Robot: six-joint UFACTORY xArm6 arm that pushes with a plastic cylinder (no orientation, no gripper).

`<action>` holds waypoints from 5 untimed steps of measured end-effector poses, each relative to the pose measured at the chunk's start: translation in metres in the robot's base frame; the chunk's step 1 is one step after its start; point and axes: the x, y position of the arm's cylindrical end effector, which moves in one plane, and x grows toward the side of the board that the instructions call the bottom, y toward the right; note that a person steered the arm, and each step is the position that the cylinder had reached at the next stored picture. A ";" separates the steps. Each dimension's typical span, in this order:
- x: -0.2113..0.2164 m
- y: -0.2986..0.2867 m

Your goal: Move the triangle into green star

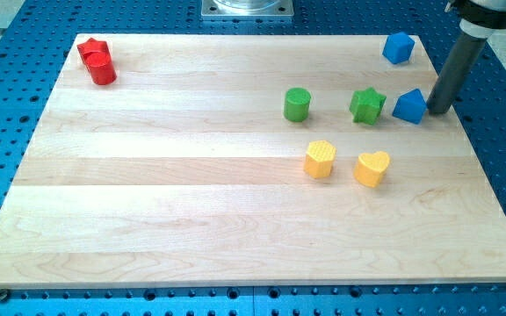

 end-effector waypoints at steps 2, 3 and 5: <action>0.051 0.001; 0.036 -0.007; 0.003 -0.019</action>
